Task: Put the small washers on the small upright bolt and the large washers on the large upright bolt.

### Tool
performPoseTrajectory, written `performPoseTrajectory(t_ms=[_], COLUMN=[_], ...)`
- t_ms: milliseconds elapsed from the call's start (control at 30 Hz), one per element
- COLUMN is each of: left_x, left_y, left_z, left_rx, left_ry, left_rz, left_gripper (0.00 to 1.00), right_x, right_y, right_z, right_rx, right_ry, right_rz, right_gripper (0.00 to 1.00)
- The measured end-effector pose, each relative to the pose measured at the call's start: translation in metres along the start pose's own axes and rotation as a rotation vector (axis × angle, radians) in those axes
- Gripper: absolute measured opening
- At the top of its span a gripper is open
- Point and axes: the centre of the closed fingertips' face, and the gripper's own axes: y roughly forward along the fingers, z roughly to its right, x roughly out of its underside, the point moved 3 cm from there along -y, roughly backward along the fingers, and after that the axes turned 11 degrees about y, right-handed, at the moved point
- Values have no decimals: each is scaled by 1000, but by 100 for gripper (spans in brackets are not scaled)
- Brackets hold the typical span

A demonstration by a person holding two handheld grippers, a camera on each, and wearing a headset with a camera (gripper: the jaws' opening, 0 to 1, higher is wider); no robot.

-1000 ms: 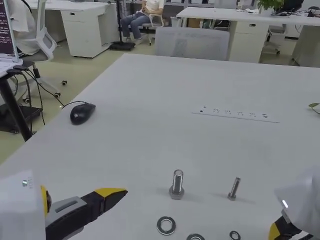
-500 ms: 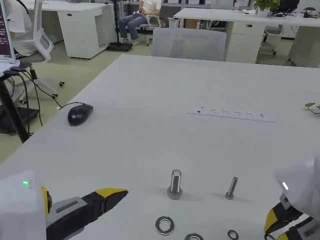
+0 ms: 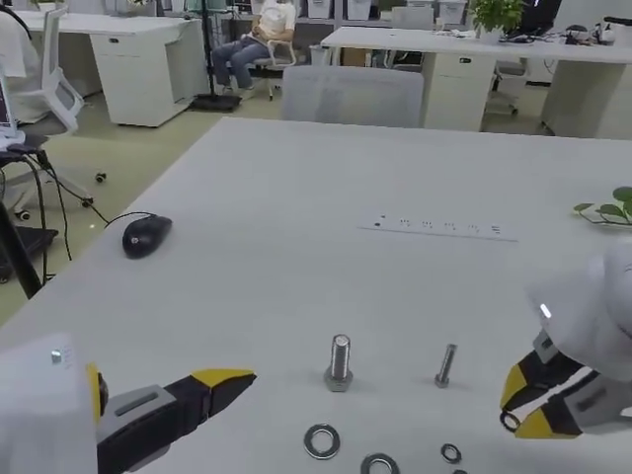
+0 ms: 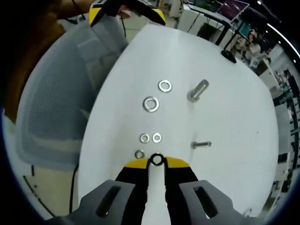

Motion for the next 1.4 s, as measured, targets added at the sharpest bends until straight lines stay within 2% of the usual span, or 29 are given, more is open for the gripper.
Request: performPoseTrajectory(t_ms=[133,367,433,533,800,1033,1400], left_x=[-1,-2,-2,-1,2,3,7], left_y=[-1,-4,-5,-7,-8,-6,-4], left_z=[2,4,4,3,-5,-10,-13], left_rx=[14,32,35,37,35,31,38], left_ry=[5,11,9,7,-5,-16,-30], left_rz=[7,15,16,12,8,10,3], left_gripper=[80,80,80,80,79,80,80], right_x=[-9,-23,-27,-29,-36,-32,-26], right_y=[-8,-16,-16,-13,-2,10,18], right_z=[7,28,35,55,72,80,82], right_rx=[27,65,70,76,72,51,31], right_ry=[0,3,5,6,22,41,53], right_rz=[-3,-17,-19,-22,-39,-63,-81], right_gripper=[12,12,12,12,12,12,12])
